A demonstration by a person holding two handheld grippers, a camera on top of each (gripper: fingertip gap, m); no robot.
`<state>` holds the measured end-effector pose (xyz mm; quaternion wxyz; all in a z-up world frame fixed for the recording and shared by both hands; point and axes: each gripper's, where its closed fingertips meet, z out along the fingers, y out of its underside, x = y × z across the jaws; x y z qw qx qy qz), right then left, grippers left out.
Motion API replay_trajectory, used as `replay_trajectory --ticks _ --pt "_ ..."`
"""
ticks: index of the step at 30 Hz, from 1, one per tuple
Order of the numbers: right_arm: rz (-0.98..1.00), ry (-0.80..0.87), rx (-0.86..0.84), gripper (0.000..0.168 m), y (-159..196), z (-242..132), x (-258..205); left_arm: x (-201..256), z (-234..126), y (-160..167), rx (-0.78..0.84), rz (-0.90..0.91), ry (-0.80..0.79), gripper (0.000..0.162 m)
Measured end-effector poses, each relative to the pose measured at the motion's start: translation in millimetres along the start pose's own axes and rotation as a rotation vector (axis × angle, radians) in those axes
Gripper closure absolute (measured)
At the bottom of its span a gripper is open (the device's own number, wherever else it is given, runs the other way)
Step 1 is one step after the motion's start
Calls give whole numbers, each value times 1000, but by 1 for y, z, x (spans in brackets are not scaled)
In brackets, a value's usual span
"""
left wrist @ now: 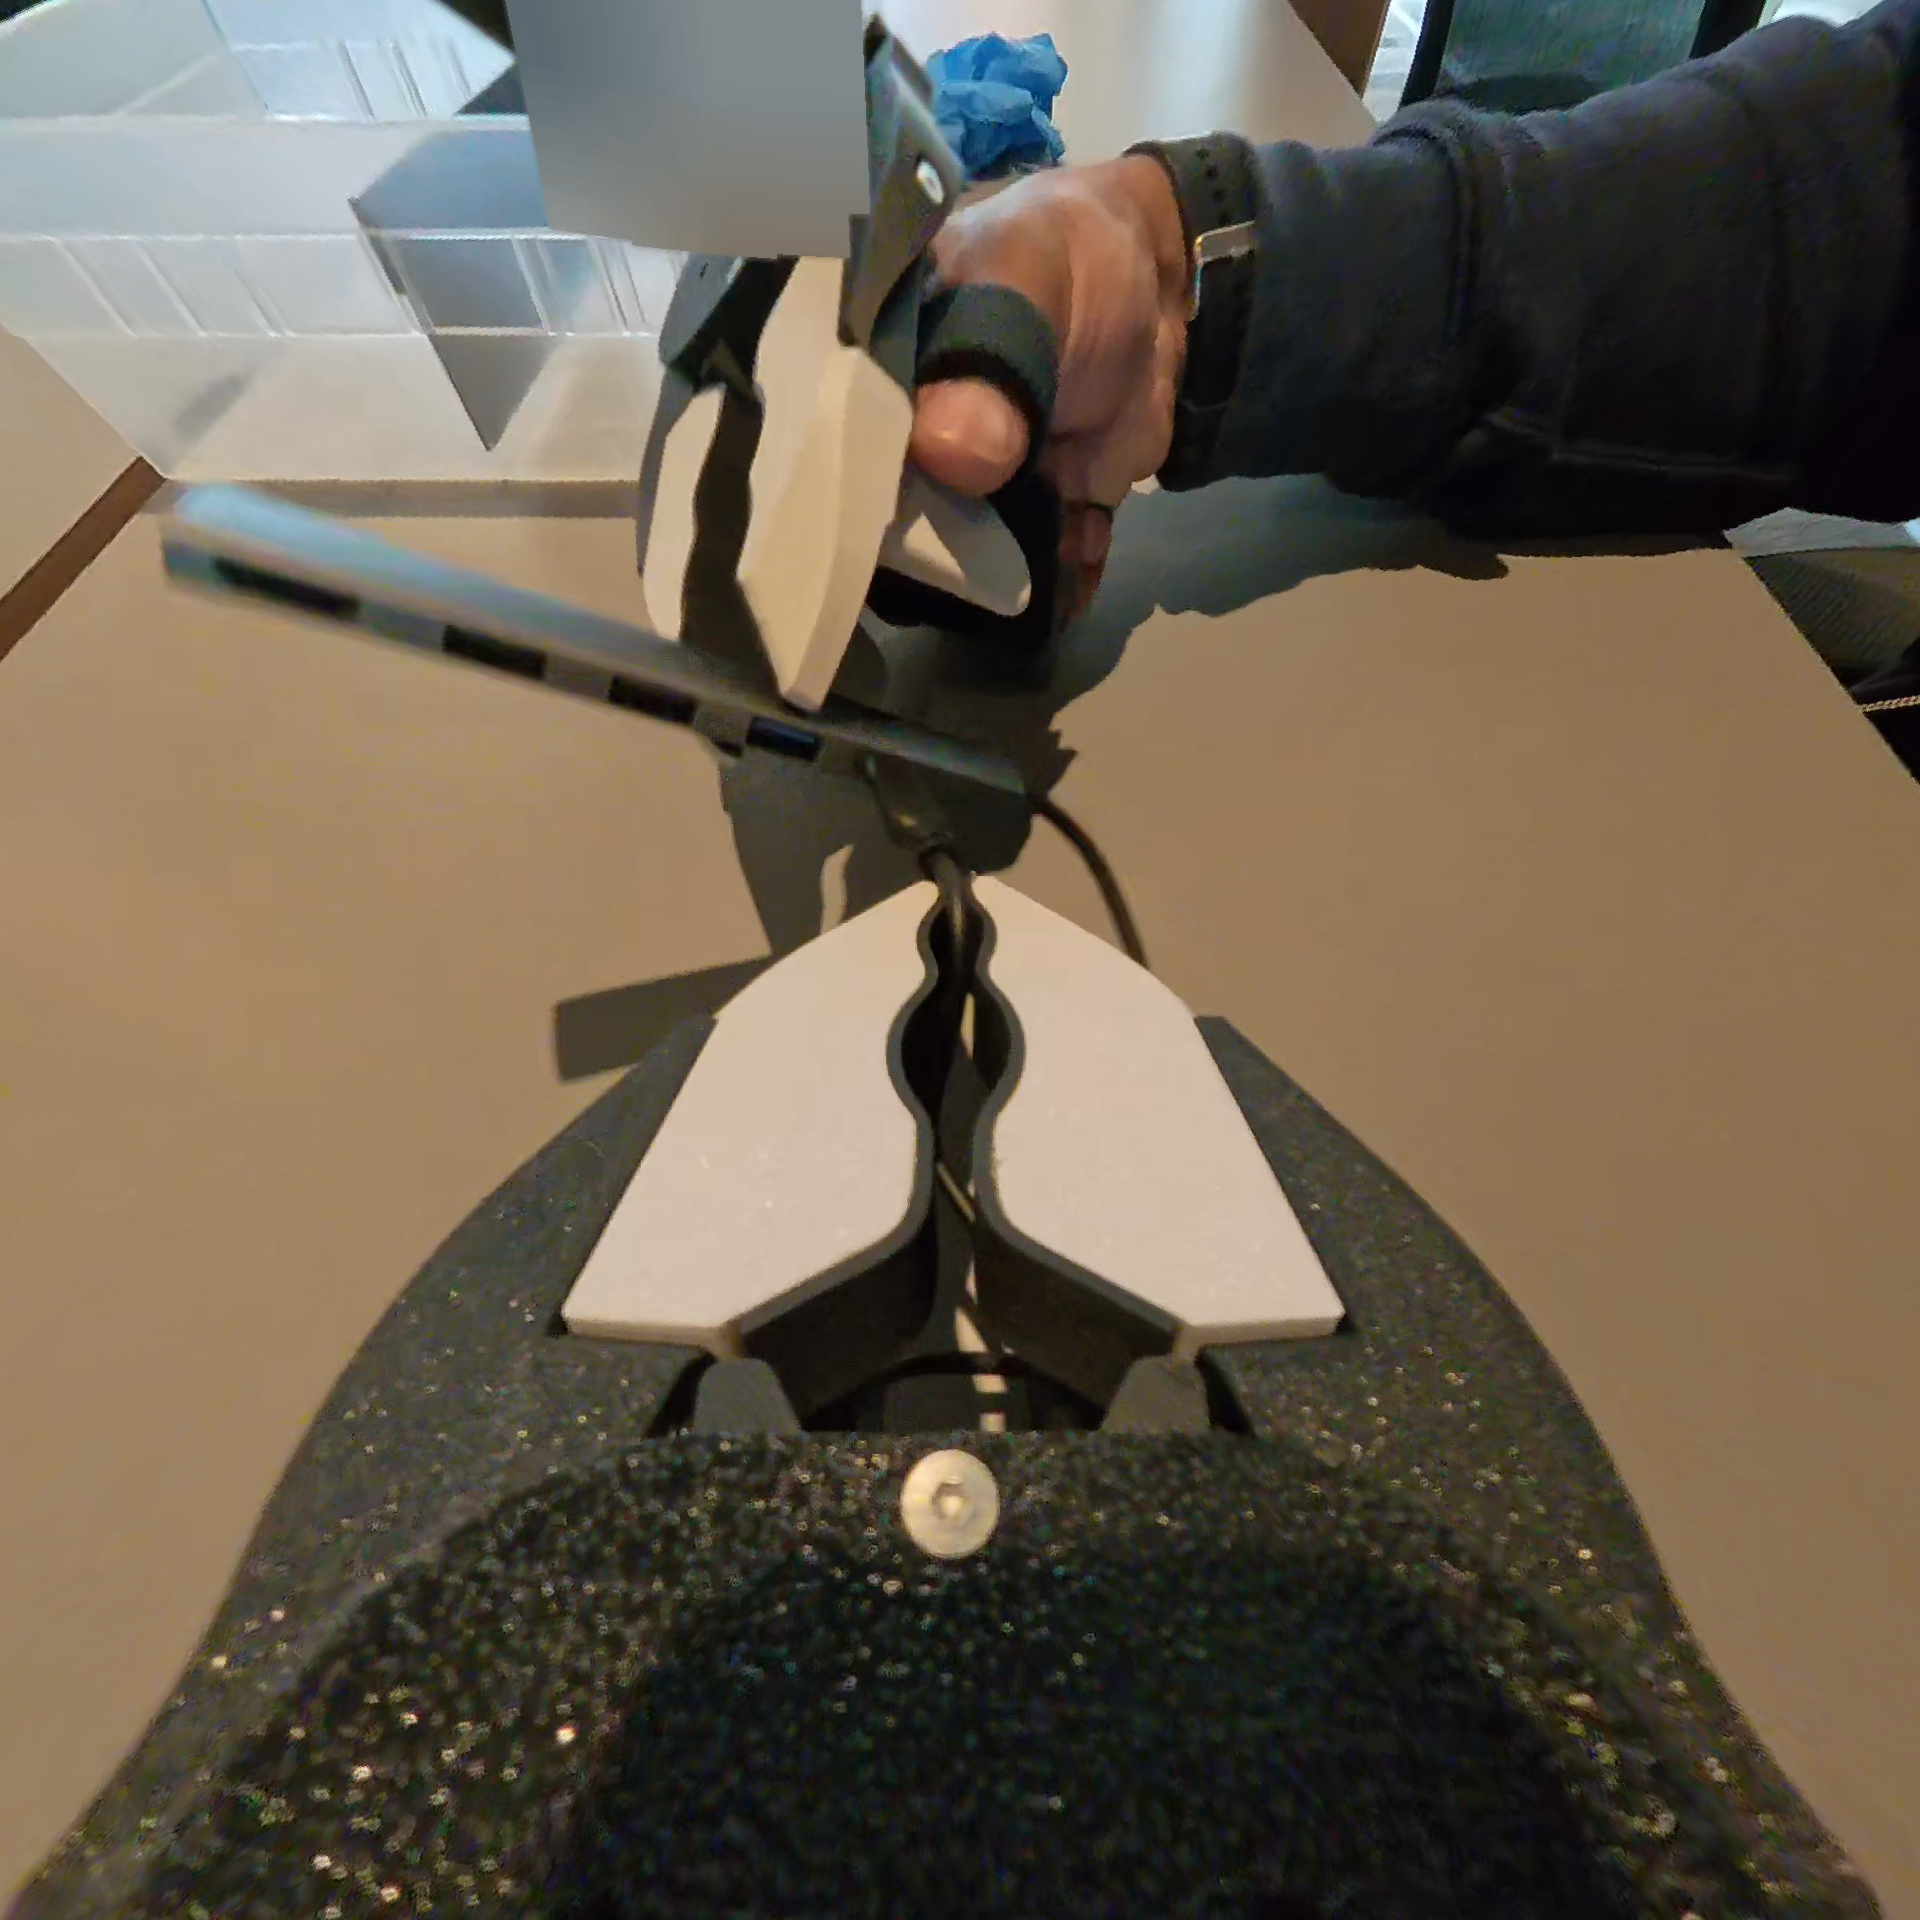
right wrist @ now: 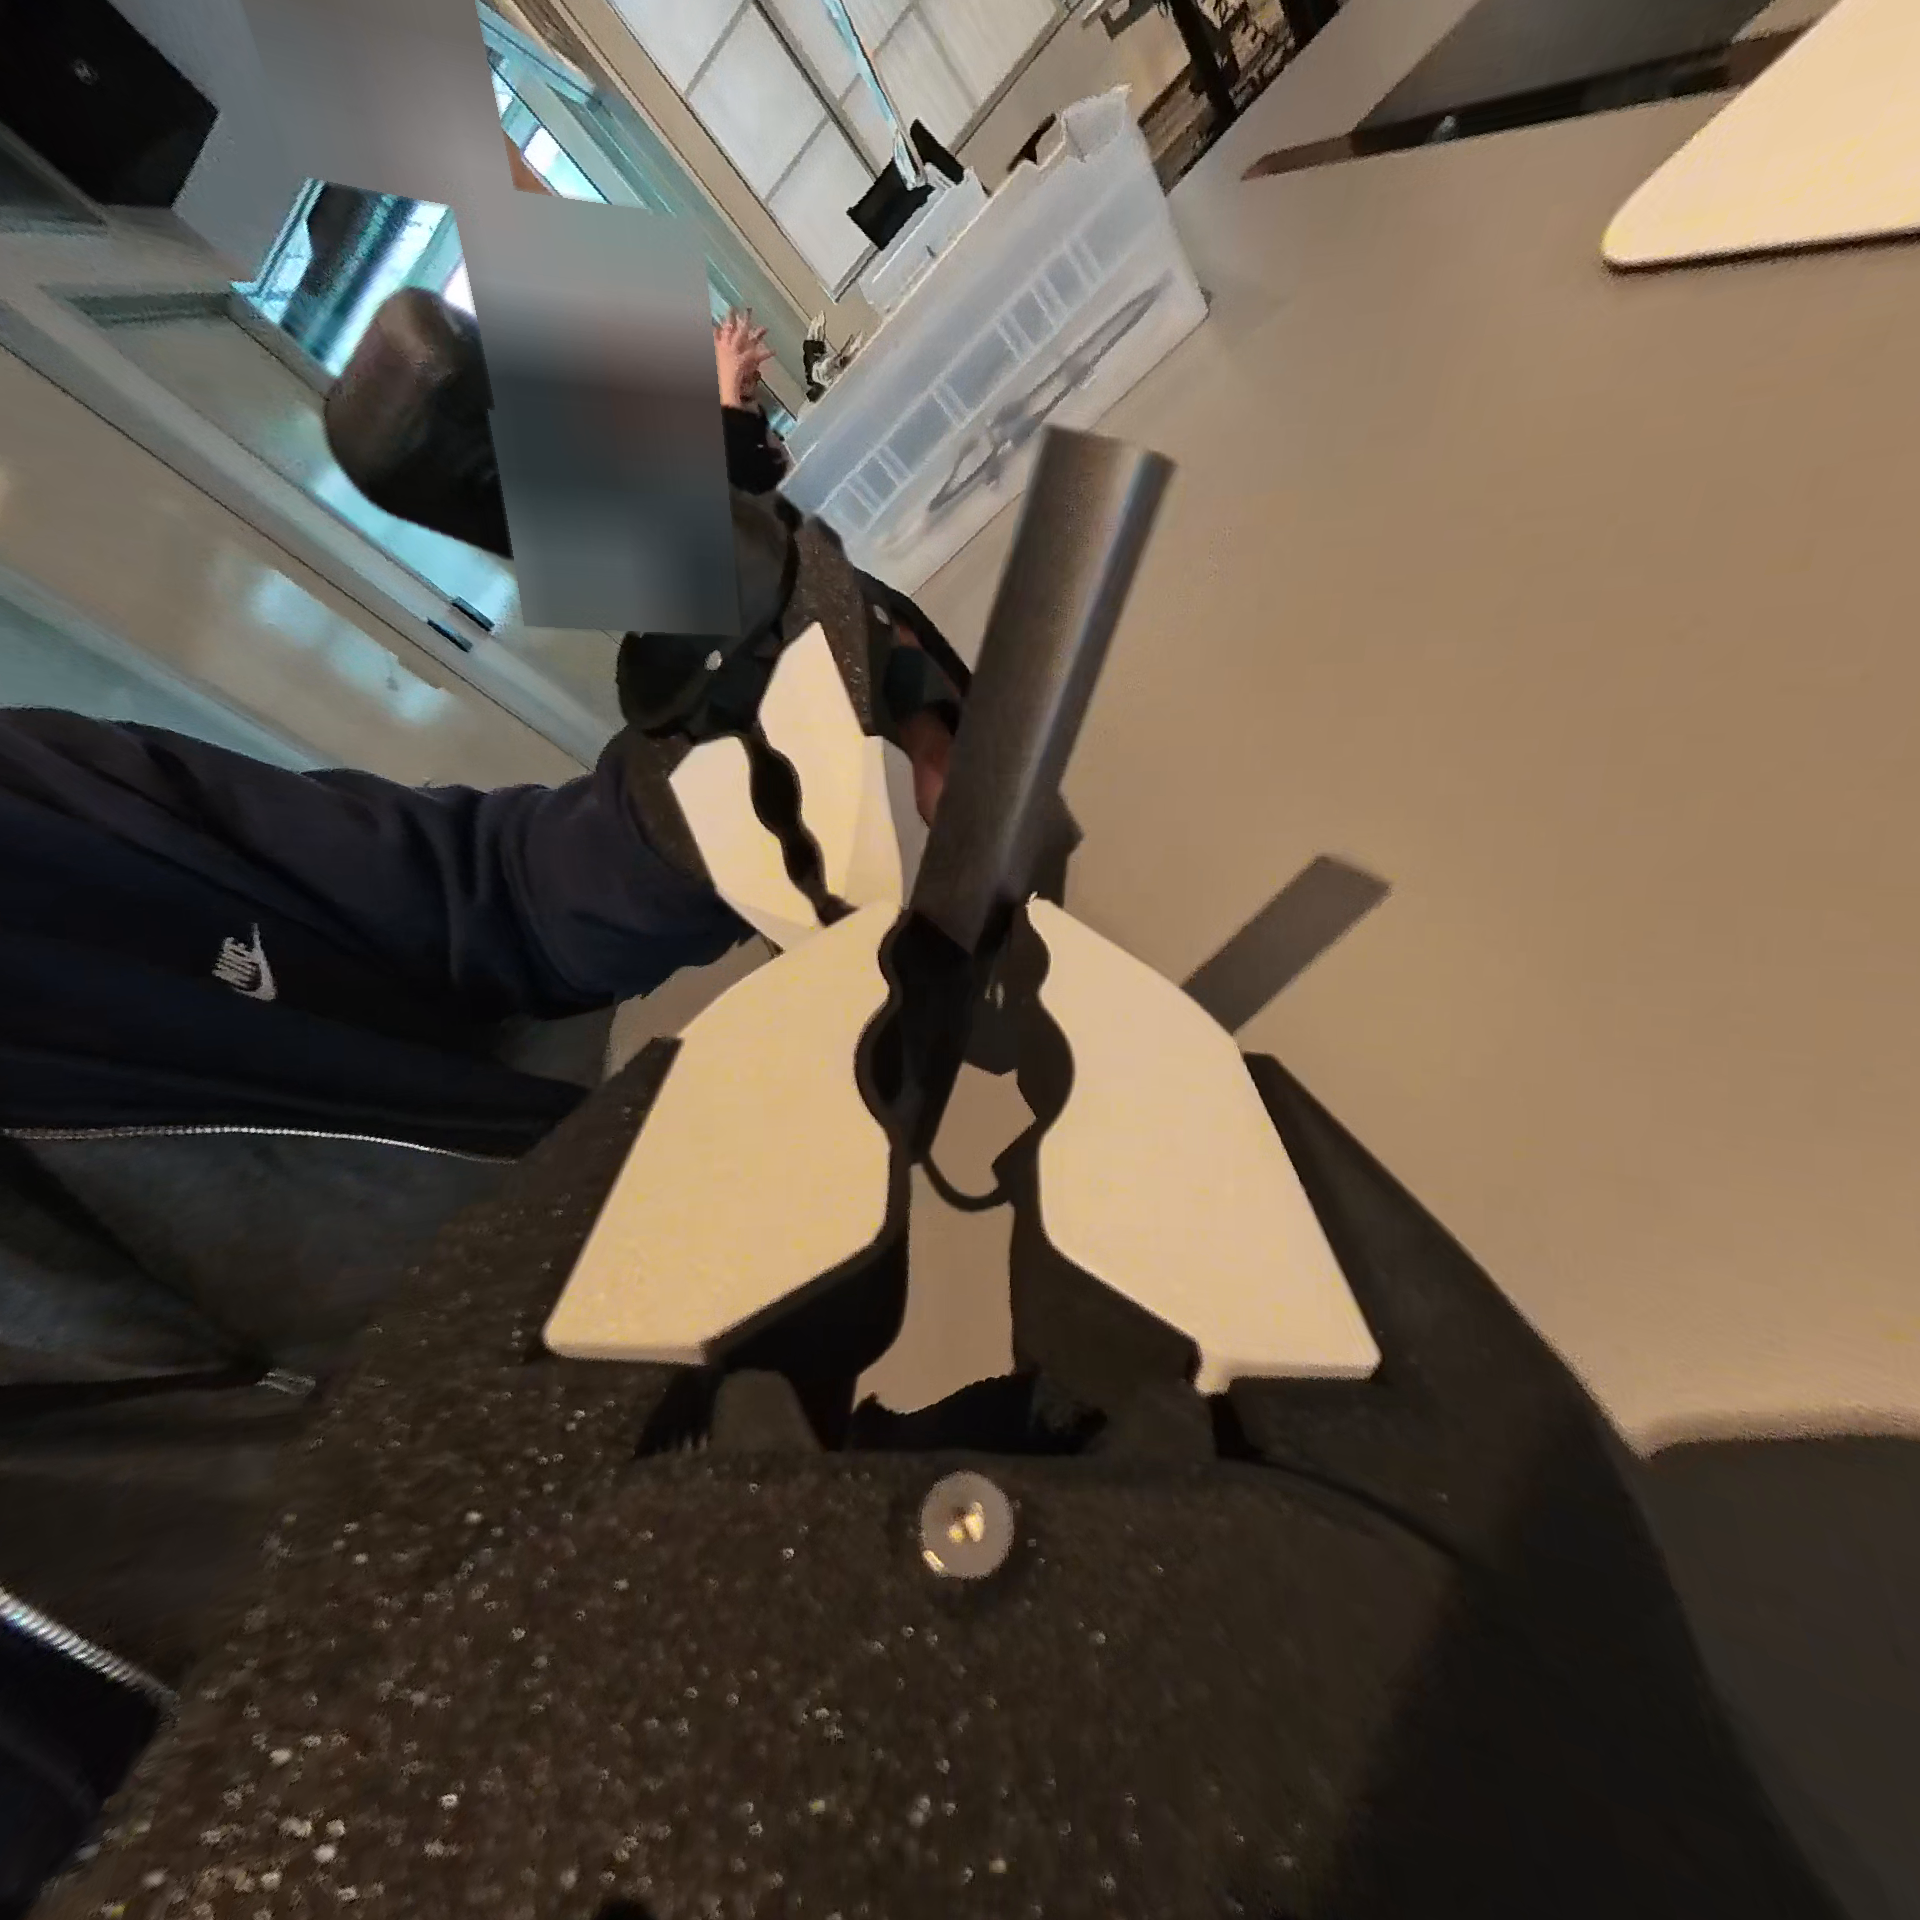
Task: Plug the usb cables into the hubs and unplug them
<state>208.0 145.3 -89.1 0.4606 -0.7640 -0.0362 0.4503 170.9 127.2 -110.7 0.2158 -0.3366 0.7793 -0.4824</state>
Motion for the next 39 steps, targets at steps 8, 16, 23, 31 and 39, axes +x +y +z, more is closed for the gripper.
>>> replay_trajectory --ticks 8,16,23,31,39 --pt "-113 32 28 155 -8 -1 -6 -5 -3 4 -2 -44 -2 162" --pt "-255 68 20 157 -10 0 -11 -8 -4 12 -67 -73 -13 162" --pt "-390 101 23 158 -12 4 -18 -15 -9 10 -52 -84 -55 147" --pt "-457 123 39 158 -11 12 -19 -27 -25 -1 30 -120 -92 141" --pt "-496 112 61 158 -12 14 -23 -18 -7 13 -118 -8 -126 144"
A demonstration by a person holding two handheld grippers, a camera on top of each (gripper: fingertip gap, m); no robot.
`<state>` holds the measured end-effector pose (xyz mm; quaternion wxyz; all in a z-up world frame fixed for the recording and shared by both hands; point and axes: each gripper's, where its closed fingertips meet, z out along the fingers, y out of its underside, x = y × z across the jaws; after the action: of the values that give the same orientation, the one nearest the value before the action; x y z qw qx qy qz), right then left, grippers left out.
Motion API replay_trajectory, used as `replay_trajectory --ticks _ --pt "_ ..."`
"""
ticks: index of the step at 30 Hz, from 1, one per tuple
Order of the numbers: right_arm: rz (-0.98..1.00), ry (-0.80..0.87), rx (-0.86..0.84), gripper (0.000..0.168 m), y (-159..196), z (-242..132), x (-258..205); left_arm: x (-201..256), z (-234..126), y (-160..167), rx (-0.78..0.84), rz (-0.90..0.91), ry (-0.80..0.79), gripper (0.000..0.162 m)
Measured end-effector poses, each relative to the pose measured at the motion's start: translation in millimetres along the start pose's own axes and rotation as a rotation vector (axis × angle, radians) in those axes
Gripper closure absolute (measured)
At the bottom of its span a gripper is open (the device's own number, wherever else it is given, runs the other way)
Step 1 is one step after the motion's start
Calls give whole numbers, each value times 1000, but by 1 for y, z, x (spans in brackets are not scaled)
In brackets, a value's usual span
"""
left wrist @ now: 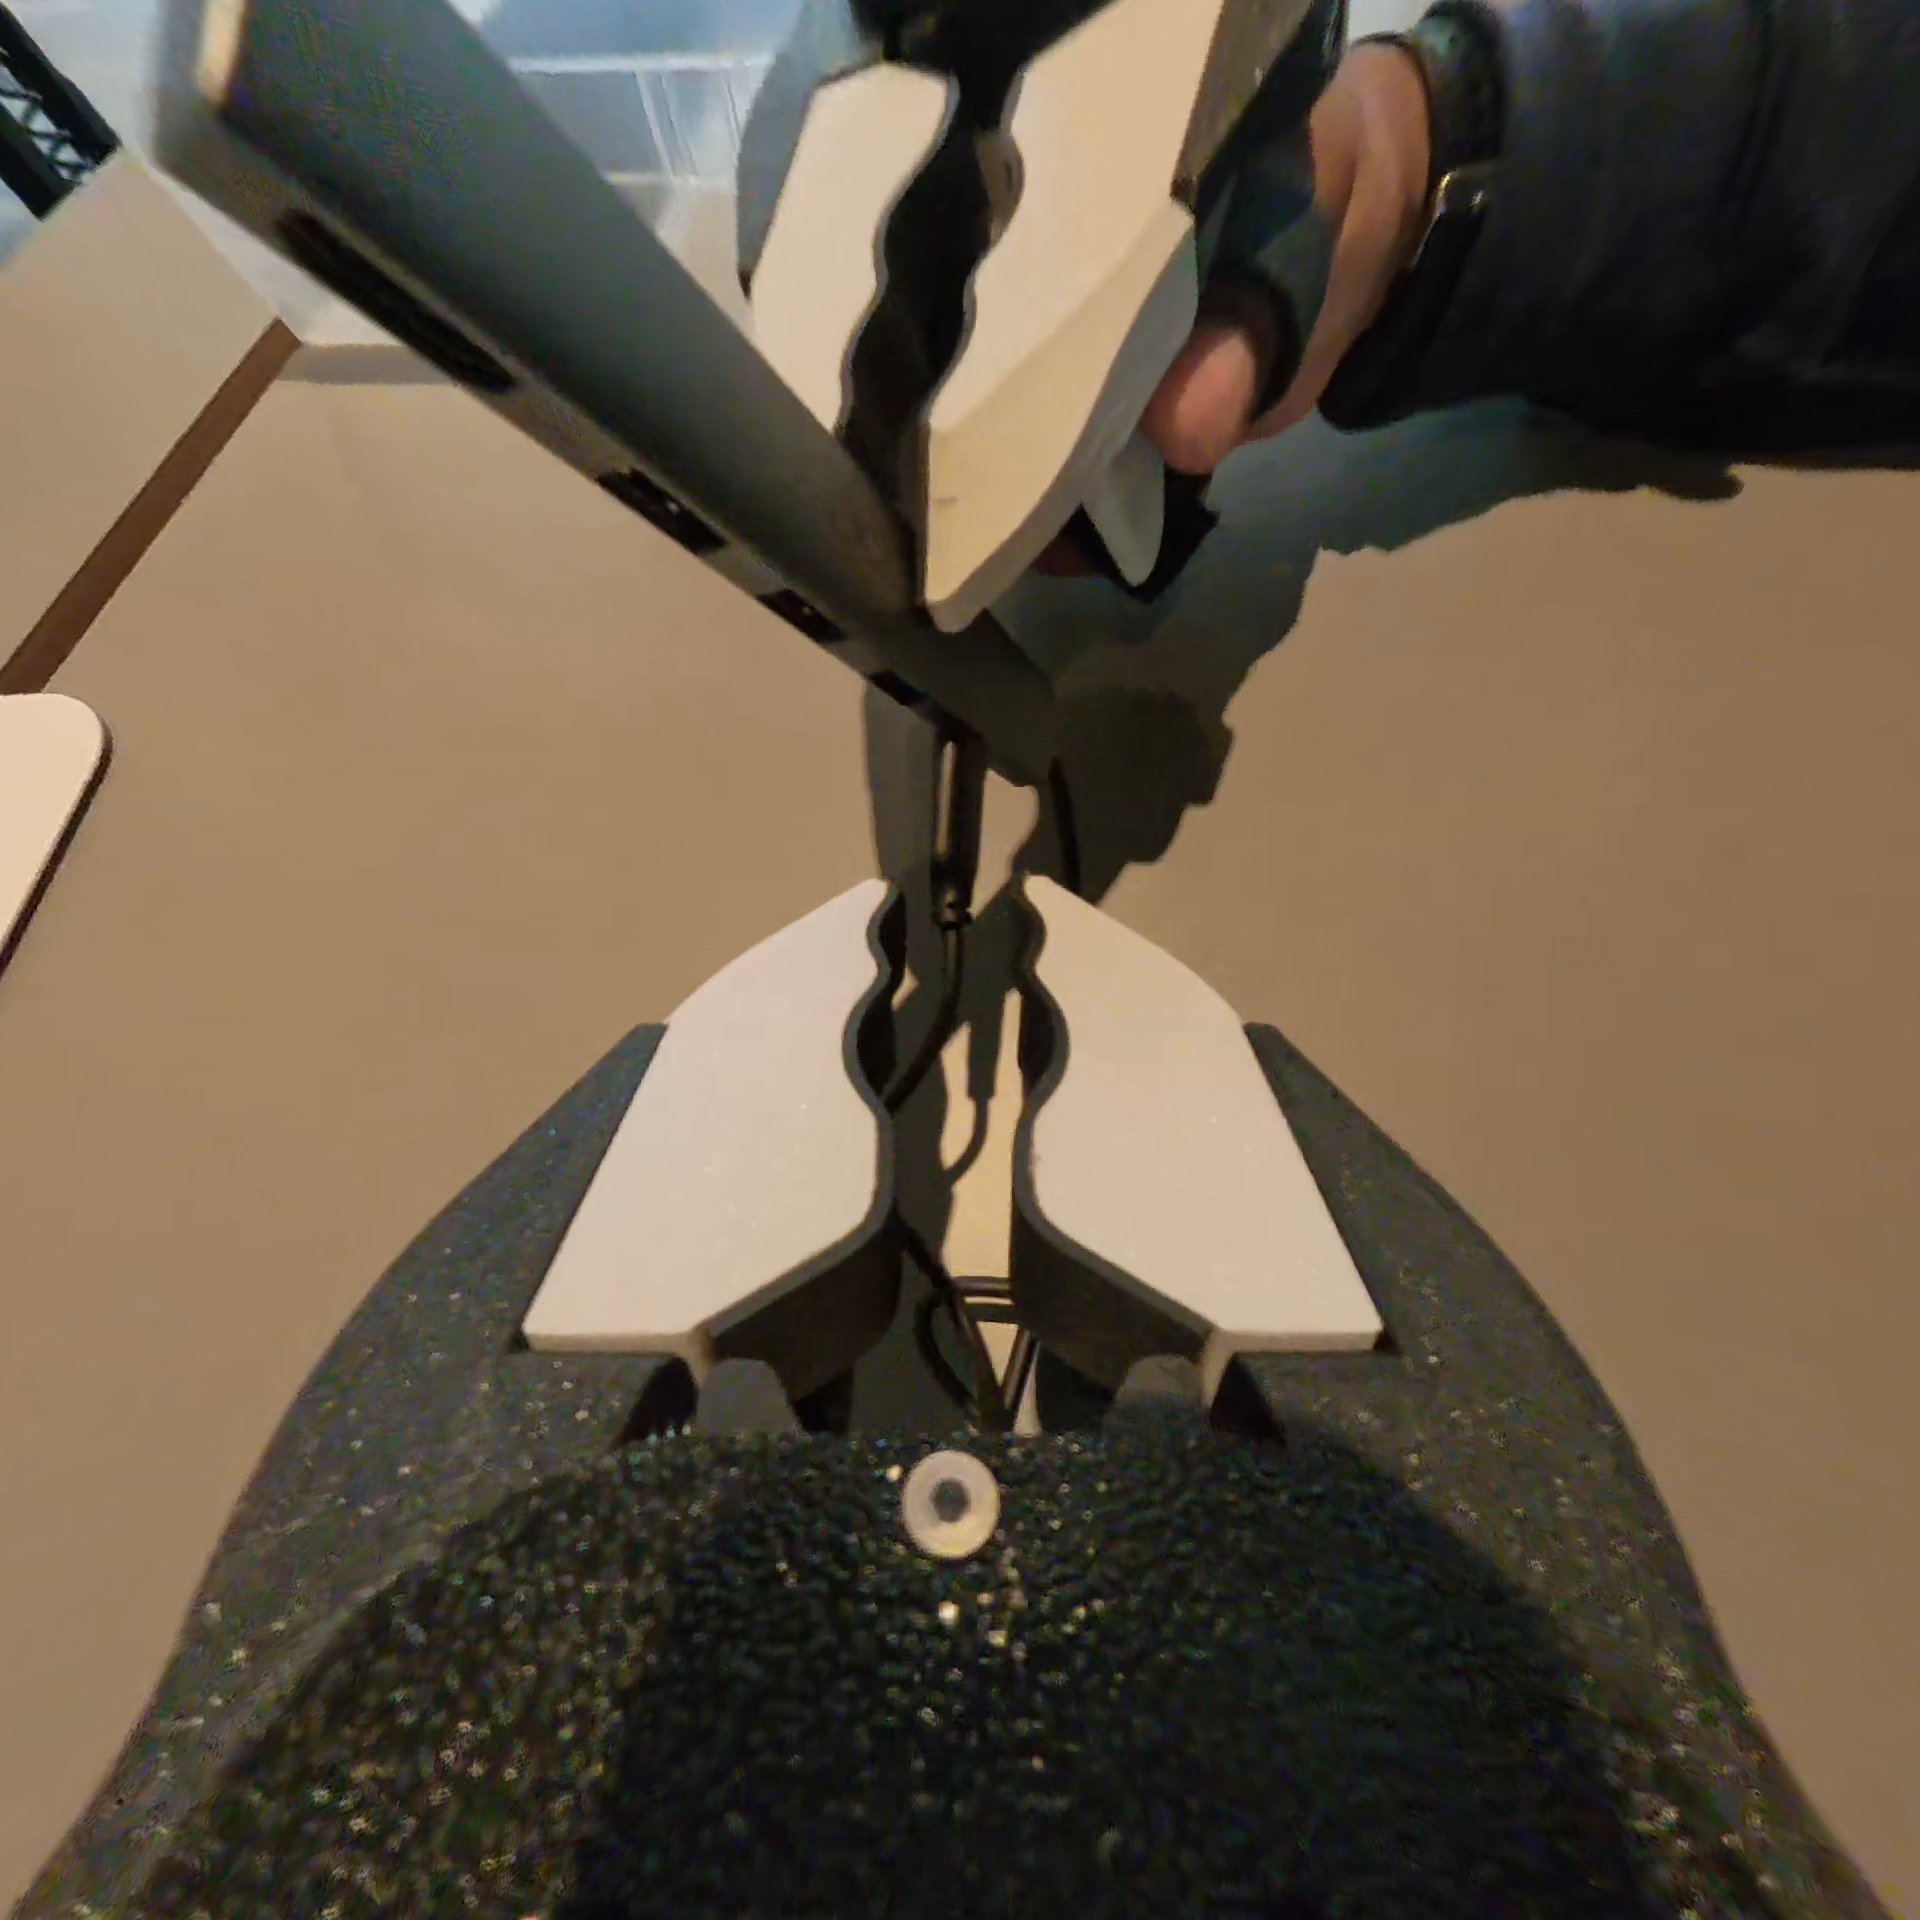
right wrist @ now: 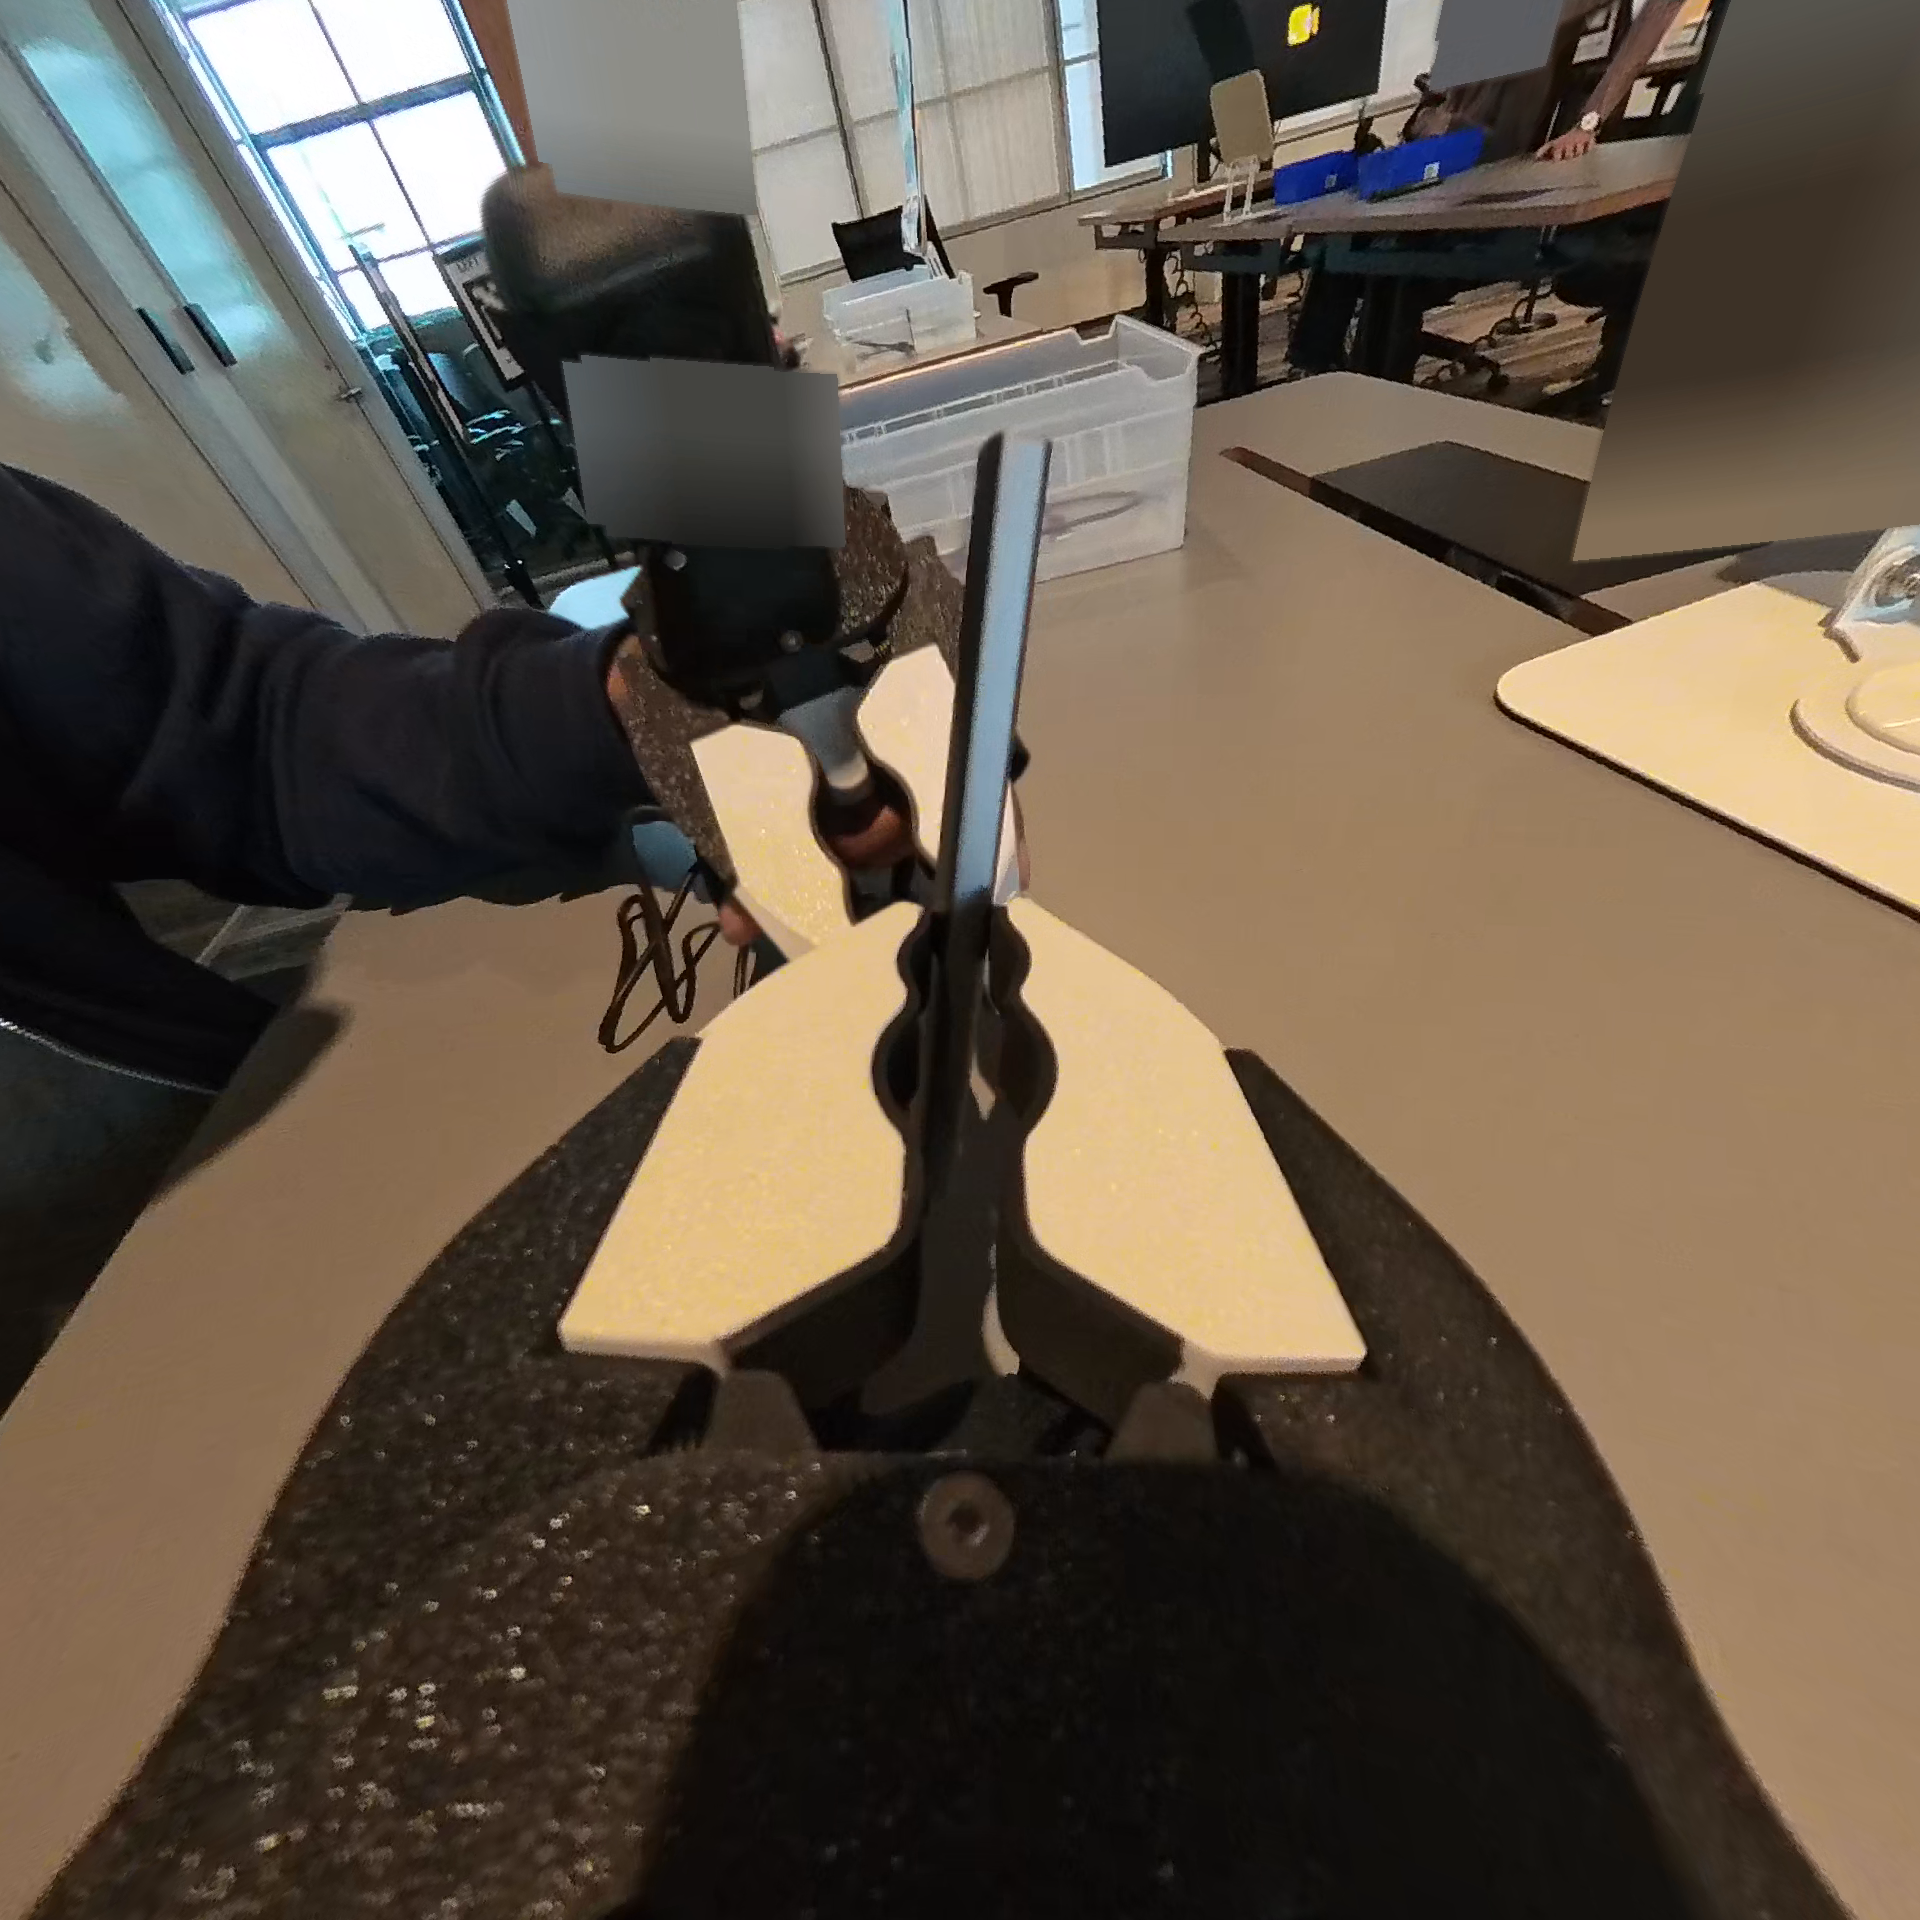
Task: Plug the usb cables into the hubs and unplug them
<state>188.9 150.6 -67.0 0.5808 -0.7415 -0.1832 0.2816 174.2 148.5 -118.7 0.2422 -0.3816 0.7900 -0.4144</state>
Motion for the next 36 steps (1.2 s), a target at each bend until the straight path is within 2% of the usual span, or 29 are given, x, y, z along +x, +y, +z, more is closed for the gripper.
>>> replay_trajectory --ticks 6,36 --pt "-13 -7 0 159 0 2 -3 1 6 5 -36 14 -17 155" --pt "12 -12 41 154 1 2 1 6 5 3 -24 15 12 156"
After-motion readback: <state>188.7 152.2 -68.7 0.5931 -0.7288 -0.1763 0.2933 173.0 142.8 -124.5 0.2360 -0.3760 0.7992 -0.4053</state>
